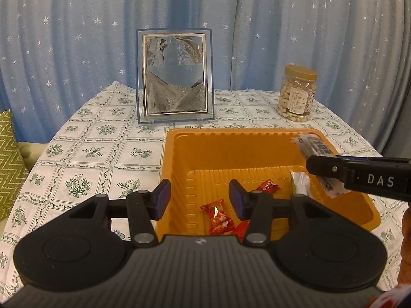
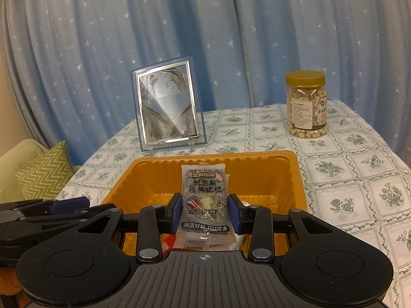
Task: Organize snacks
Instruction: 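Carry the red candy bag and clear packet into the tray, opening both tools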
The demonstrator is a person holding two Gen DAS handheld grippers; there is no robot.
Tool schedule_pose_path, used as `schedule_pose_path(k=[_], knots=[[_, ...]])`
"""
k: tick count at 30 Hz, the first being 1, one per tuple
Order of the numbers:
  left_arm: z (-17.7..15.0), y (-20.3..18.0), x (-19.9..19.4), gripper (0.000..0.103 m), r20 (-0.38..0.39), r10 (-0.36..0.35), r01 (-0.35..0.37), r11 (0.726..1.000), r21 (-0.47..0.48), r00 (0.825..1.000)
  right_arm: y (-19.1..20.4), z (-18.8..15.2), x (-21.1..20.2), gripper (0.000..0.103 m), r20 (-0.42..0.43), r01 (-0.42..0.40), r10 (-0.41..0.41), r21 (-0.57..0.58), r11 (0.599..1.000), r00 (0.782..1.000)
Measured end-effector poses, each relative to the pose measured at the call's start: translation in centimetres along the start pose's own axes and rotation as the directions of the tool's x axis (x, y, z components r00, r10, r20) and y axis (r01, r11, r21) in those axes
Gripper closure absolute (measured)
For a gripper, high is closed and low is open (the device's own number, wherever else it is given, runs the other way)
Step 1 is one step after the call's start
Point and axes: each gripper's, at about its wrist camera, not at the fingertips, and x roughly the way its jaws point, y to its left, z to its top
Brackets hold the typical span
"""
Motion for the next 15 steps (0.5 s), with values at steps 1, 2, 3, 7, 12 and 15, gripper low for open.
schedule_pose_path(k=[1, 2, 3, 7, 12, 15], knots=[[-0.10, 0.04, 0.04, 0.057, -0.002, -0.001, 0.001, 1.000, 0.002, 1.000, -0.04, -0.04, 0.07, 0.064, 0.004, -0.009, 0.009, 0.003, 1.000, 1.000], [-0.15, 0.05, 0.08, 0.057, -0.004, -0.002, 0.002, 1.000, 0.004, 1.000, -0.14, -0.04, 0.18, 0.064, 0.004, -0.013, 0.013, 0.005, 1.000, 1.000], [-0.20, 0.11, 0.11, 0.055, -0.006, -0.002, 0.002, 1.000, 0.004, 1.000, -0.16, -0.01, 0.29, 0.061, 0.000, -0.010, 0.010, 0.005, 1.000, 1.000], [-0.33, 0.30, 0.06, 0.050, -0.004, 0.000, 0.000, 1.000, -0.006, 1.000, -0.59, 0.10, -0.03, 0.040, 0.017, 0.002, -0.003, 0.037, 0.999, 1.000], [-0.34, 0.26, 0.06, 0.048, -0.004, -0.004, 0.004, 1.000, -0.005, 1.000, -0.85, 0.06, 0.09, 0.039, 0.002, 0.027, -0.027, 0.038, 0.999, 1.000], [-0.37, 0.12, 0.00, 0.048, -0.003, -0.004, 0.004, 1.000, -0.001, 1.000, -0.88, 0.08, -0.02, 0.039, 0.007, 0.031, -0.031, 0.035, 0.999, 0.999]])
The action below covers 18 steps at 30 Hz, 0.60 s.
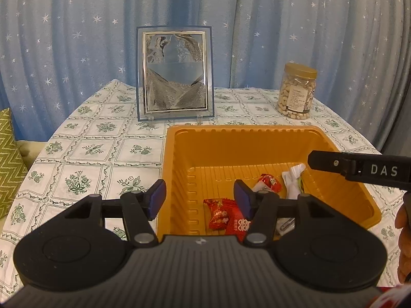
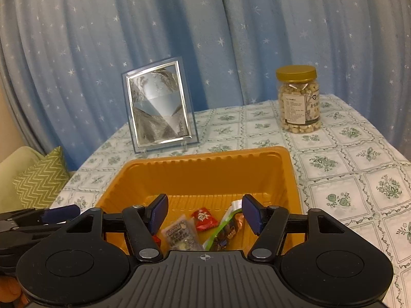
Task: Organize snacks
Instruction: 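Carry the red candy bag and clear packet into the tray, opening both tools, then withdraw both open tools from the tray toward the remaining snacks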
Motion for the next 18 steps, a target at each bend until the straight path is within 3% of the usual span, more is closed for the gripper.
schedule_pose_path(k=[14, 18], knots=[[0.0, -0.3, -0.9, 0.048, 0.016, 0.001, -0.001, 1.000, 0.000, 1.000, -0.2, 0.1, -1.0, 0.039, 0.034, 0.011, -0.011, -0.001, 1.000, 0.999], [-0.1, -0.5, -1.8, 0.044, 0.028, 0.000, 0.000, 1.000, 0.007, 1.000, -0.3, 0.1, -1.9, 0.039, 0.053, 0.018, -0.018, 0.007, 1.000, 0.998]])
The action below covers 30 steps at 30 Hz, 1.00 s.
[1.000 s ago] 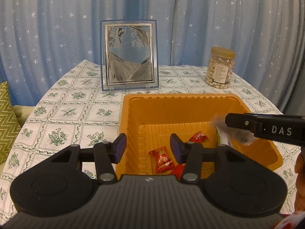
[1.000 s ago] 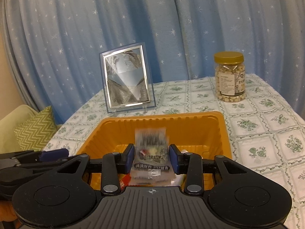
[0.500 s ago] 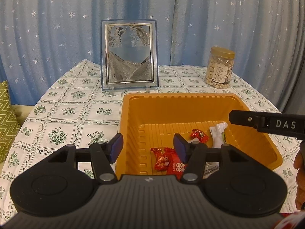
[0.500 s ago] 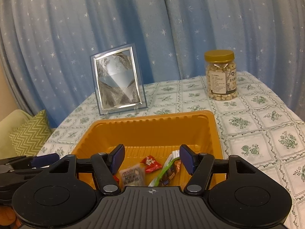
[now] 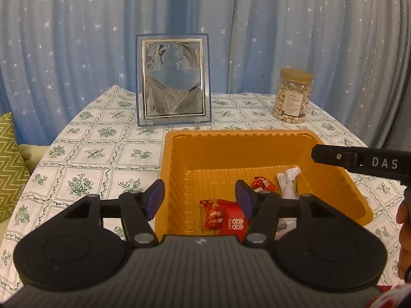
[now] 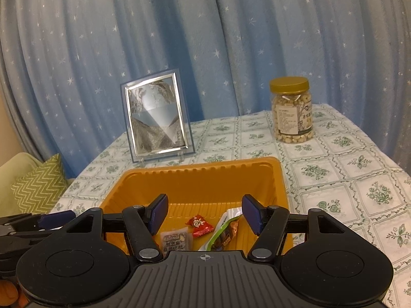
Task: Organize snacks
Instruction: 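Withdraw both open tools from the tray toward the remaining snacks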
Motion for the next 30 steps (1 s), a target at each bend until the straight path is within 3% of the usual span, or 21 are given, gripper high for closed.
schedule_pose_path(k=[10, 18, 30], knots=[[-0.8, -0.3, -3.1, 0.039, 0.031, 0.015, -0.015, 1.000, -0.018, 0.999, -0.9, -1.1, -3.6, 0.039, 0.029, 0.037, -0.037, 0.012, 0.999, 0.999], [-3.0, -0.7, -7.1, 0.027, 0.048, 0.015, -0.012, 0.999, -0.044, 0.999, -2.3, -2.5, -8.8, 0.039, 0.062, 0.091, -0.092, 0.019, 0.996, 0.994], [-7.0, -1.0, -12.0, 0.026, 0.046, 0.019, -0.016, 0.998, -0.063, 0.999, -3.5, -7.2, -14.5, 0.039, 0.008, 0.119, -0.119, 0.011, 0.993, 0.993]])
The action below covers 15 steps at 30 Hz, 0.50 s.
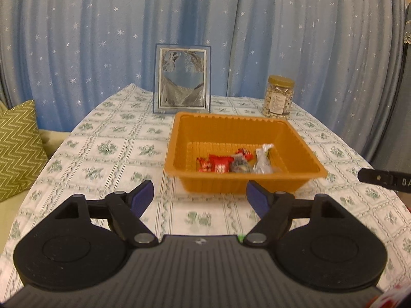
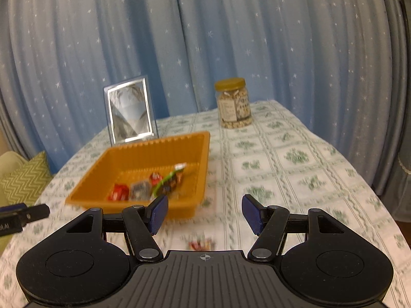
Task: Organize snacks
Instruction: 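Withdraw both open tools from the tray toward the remaining snacks, then grasp the red packet with the right tool while the left tool grasps the yellow-green packet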
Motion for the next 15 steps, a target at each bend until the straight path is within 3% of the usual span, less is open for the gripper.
schedule_pose_path(k=[7, 15], knots=[[-2.5, -0.6, -1.3, 0.026, -0.007, -0.033, 0.033, 0.999, 0.026, 0.999, 0.0, -3.4, -1.6, 0.039, -0.054, -0.017, 0.017, -0.014, 1.000, 0.998], [-4.7, -0.7, 0.4, 0.025, -0.113, -0.062, 0.064, 0.998, 0.015, 0.992, 2.2, -5.9, -0.7, 0.039, -0.106, -0.071, 0.056, -0.147, 0.987, 0.993]])
